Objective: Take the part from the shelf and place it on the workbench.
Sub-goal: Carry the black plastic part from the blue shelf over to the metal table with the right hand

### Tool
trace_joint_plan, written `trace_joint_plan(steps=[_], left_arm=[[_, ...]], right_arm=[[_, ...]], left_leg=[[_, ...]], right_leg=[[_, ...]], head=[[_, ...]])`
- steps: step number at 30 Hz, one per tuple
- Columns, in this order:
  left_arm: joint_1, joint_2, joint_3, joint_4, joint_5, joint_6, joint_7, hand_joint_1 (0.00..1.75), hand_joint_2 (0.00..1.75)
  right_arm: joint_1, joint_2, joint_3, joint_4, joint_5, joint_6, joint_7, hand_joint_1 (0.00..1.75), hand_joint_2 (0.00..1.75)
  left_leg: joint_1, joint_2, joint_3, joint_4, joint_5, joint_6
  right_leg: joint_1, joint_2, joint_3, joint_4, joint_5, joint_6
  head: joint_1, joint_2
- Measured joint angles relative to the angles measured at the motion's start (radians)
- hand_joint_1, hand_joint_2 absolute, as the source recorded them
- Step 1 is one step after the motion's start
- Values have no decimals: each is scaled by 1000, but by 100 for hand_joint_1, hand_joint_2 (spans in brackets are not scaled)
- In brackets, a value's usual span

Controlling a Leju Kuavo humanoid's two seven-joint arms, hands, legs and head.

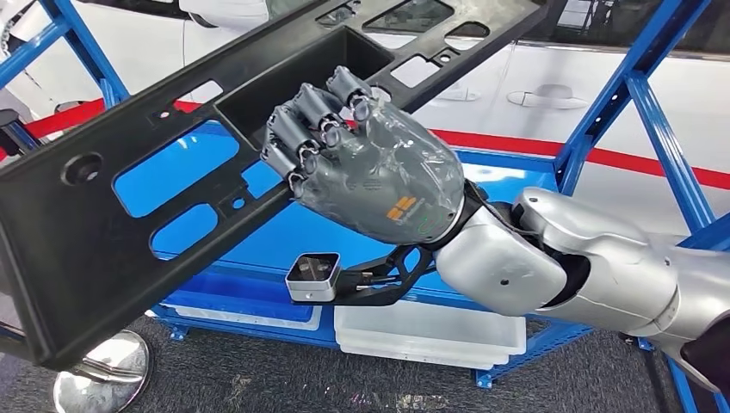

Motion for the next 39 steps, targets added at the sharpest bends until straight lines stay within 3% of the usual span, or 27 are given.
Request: trace_joint_plan(steps=[2,4,6,9,11,13,15,17,18,19,22,23,26,27,28,30,31,32,33,34,35,37,39], left_arm=[[0,0,0,0,0,0,0,0,175],[0,0,0,0,0,1,0,0,175],[1,0,0,0,0,3,0,0,175],[0,0,0,0,0,6,2,0,175],[1,0,0,0,0,7,3,0,175],[1,-1,0,0,0,7,3,0,175],[-1,-2,0,0,0,7,3,0,175],[-1,-2,0,0,0,8,3,0,175],[-1,-2,0,0,0,9,3,0,175],[-1,-2,0,0,0,9,3,0,175],[-4,-2,0,0,-1,10,1,0,175],[-6,-2,0,0,-1,10,1,0,175],[-5,-3,0,0,-2,12,-2,0,175],[-5,-4,0,0,-2,12,-3,0,175],[-4,-5,0,0,-2,13,-3,0,175],[-4,-5,0,0,-3,15,-3,0,175],[-4,-5,0,0,-3,16,-3,0,175],[-5,-5,0,0,-3,16,-3,0,175],[-5,-5,0,0,-3,16,-2,0,175],[-5,-5,0,0,-3,17,-1,0,175],[-5,-5,0,0,-4,17,0,0,175],[-5,-7,-1,0,-4,17,1,0,175],[-5,-9,-1,0,-5,17,2,0,175]], right_arm=[[5,-2,0,1,0,0,0,175,175],[5,-3,0,3,0,1,1,175,175],[6,-5,0,4,0,1,1,175,175],[6,-7,0,6,0,2,2,175,175],[7,-8,0,7,0,4,2,175,175],[6,-8,0,8,0,7,2,175,175],[6,-8,0,9,0,10,1,175,175],[7,-8,0,11,0,12,1,175,175],[8,-8,0,12,0,12,1,175,175],[8,-8,0,12,0,12,1,175,175],[7,-8,0,13,0,12,1,175,175],[6,-8,0,13,0,11,1,175,175],[5,-8,0,14,0,10,1,175,175],[5,-8,0,15,0,10,1,175,175],[5,-8,0,15,0,11,1,175,175],[6,-8,0,16,0,12,1,175,175],[7,-8,0,16,0,13,0,175,175],[8,-8,0,16,0,15,0,175,175],[10,-8,0,17,0,16,0,175,175],[11,-8,0,17,0,17,-1,175,175],[12,-8,0,17,0,18,-1,175,175],[12,-8,0,17,0,17,-1,175,175],[11,-8,0,18,0,16,-1,175,175]], left_leg=[[2,-1,0,5,-2,-3],[7,-4,-1,16,-10,-13],[10,-6,-7,27,-17,-27],[8,-9,-16,33,-14,-47],[10,-8,-19,34,-15,-57],[11,-4,-41,88,-62,-62],[11,-2,-86,205,-141,-64],[10,-2,-114,295,-177,-63],[9,-2,-107,299,-172,-61],[8,-2,-76,257,-147,-56],[-2,-2,47,63,-87,-40],[-7,-3,60,38,-84,-36],[-8,-3,46,28,-66,-21],[-6,-1,40,25,-56,-15],[-4,2,32,22,-44,-8],[-5,5,10,22,-25,1],[-5,6,-2,22,-16,4],[-6,6,-14,24,-8,4],[-8,6,-26,25,-1,4],[-8,5,-37,28,6,3],[-9,4,-46,31,12,1],[-11,2,-62,38,22,-6],[-11,2,-69,38,34,-17]], right_leg=[[-7,0,-27,30,19,6],[-14,-1,18,-82,94,11],[-13,2,69,-189,137,10],[-4,7,73,-206,140,-3],[-7,6,68,-209,144,-15],[-9,3,63,-214,153,-29],[-6,0,53,-215,161,-41],[0,-1,39,-215,172,-47],[3,-1,32,-214,177,-48],[5,0,26,-214,183,-47],[8,-2,14,-211,198,-36],[8,-3,13,-211,203,-30],[7,-5,8,-217,217,-11],[7,-5,0,-206,202,-5],[7,-4,-14,-176,169,-1],[5,-4,-55,-62,73,5],[5,-4,-70,2,39,8],[5,-4,-73,43,26,9],[5,-4,-60,54,34,9],[6,-4,-29,27,55,7],[7,-3,19,-31,78,1],[14,-3,112,-164,92,-13],[22,-4,145,-224,90,-23]], head=[[0,0],[1,0],[2,0],[3,0],[3,0],[0,0],[-3,0],[-3,0],[-3,0],[-3,0],[-2,0],[-2,0],[-2,0],[-1,0],[0,0],[2,0],[2,0],[2,0],[2,0],[3,0],[3,0],[2,0],[3,0]])
